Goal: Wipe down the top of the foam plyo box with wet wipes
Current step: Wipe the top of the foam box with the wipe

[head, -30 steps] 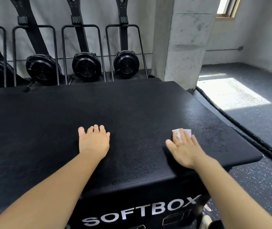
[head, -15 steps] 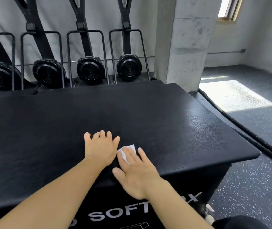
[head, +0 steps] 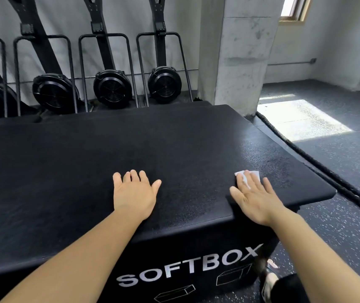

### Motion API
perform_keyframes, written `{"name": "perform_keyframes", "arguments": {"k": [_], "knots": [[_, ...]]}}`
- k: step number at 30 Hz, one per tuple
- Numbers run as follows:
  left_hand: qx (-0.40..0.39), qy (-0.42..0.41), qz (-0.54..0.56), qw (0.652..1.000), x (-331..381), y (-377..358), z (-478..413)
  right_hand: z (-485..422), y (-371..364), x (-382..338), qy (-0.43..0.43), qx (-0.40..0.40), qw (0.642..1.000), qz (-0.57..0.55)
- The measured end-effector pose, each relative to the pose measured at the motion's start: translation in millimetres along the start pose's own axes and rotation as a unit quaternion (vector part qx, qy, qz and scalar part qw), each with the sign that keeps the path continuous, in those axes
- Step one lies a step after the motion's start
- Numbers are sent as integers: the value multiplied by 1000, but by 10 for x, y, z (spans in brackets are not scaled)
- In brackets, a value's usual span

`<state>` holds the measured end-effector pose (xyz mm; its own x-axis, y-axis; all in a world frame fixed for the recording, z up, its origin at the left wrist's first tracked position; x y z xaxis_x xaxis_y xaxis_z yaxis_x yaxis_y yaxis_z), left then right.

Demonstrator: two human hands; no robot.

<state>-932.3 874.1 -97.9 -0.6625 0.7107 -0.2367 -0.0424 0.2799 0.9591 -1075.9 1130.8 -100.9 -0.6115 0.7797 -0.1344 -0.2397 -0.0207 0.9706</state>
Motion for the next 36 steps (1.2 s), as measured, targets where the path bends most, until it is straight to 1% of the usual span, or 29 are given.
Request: {"name": "perform_keyframes", "arguments": {"k": [2,3,7,12,14,16,19,22,25,28,30,33,34,36], "knots": [[7,0,0,1000,8,20,4,29,-20,-173,-2,-9,1000,-15],[8,0,0,1000,9,27,9,58,-38,-298,10,-9,1000,-17],[7,7,5,1000,6,44,26,267,-177,-914,73,-1,997,-8],[9,17,10,1000,6,90,48,533,-343,-1597,183,-8,982,-47],[8,17,15,1000,6,89,50,572,-364,-1677,211,-11,977,-43],[7,17,17,1000,-4,74,53,590,-332,-1613,237,4,971,-40],[3,16,18,1000,-14,43,44,604,-233,-1279,259,72,963,-30],[5,13,16,1000,-14,32,34,595,-162,-758,222,120,968,-10],[5,11,16,1000,-10,30,34,566,-83,-234,159,141,977,-12],[8,9,17,1000,-4,33,33,539,3,65,104,162,981,-33],[6,10,20,1000,-3,27,29,513,18,44,70,173,982,-26],[5,13,18,1000,-2,17,26,522,-62,-247,32,179,983,-3],[7,13,19,1000,-1,17,26,546,-114,-381,32,182,983,-13],[7,14,21,1000,-2,21,28,632,-219,-691,63,196,978,-34]]}}
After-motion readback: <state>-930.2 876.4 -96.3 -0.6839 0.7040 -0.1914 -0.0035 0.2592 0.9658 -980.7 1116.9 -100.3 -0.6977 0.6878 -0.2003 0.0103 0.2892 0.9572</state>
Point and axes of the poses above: each hand's wrist, its own z-axis away from the middle knuckle, its own y-axis out of the back of the hand, x = y × z, the point moved 5 cm from there along -z, towards the middle knuckle, and after that the axes turned 4 degrees about y, right-handed, at the moved point
